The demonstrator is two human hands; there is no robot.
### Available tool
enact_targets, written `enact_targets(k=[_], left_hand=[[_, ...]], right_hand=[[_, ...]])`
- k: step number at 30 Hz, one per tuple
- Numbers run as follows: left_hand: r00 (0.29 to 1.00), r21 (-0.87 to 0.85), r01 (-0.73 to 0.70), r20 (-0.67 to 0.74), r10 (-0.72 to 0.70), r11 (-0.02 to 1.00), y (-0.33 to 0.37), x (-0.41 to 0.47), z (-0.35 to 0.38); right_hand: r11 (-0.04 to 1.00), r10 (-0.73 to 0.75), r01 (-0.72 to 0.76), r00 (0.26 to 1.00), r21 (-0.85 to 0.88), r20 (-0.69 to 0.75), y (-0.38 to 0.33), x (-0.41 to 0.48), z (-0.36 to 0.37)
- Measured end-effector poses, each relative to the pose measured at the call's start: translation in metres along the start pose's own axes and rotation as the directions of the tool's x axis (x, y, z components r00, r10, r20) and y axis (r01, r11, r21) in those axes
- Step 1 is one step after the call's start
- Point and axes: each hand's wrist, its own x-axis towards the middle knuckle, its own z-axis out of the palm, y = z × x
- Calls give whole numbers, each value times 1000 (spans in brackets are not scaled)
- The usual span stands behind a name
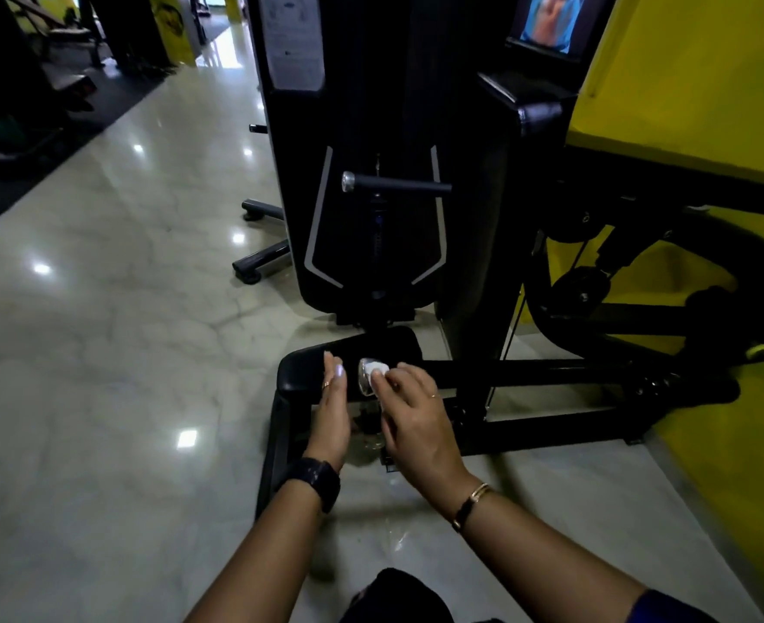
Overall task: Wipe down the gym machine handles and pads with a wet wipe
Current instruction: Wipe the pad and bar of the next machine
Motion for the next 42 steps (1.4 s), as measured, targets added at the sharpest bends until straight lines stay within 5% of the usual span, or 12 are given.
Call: enact_targets(k=[6, 11, 17, 25, 33, 35, 38, 40, 42], left_hand=[[978, -456, 204, 128, -164, 866, -9, 16, -9], [960, -624, 276, 137, -246, 731, 1, 17, -11], [944, -686, 314, 148, -296, 656, 2, 18, -12], [946, -724, 311, 175, -272, 616, -2, 22, -12], [948, -741, 304, 170, -270, 599, 2, 23, -11], [945, -724, 313, 173, -277, 614, 1, 24, -11], [951, -703, 302, 175, -255, 644, 5, 24, -8], [957, -666, 285, 163, -238, 689, 7, 25, -6], [965, -618, 260, 154, -210, 742, 10, 25, -3]], right_hand=[[987, -83, 104, 984, -124, 158, -5, 30, 6], [919, -191, 287, 924, -271, 332, -12, 59, 14], [754, -497, 609, 773, -246, 394, 9, 48, 8], [887, -235, 366, 883, -283, 406, -5, 74, 16], [711, -597, 663, 746, -236, 295, 23, 39, 12], [762, -517, 586, 806, -274, 287, 18, 44, 15], [934, -153, 240, 939, -267, 307, -1, 67, 13], [975, 90, -8, 929, -224, 359, -2, 77, 10], [981, 154, -102, 926, -165, 344, 2, 73, 9]])
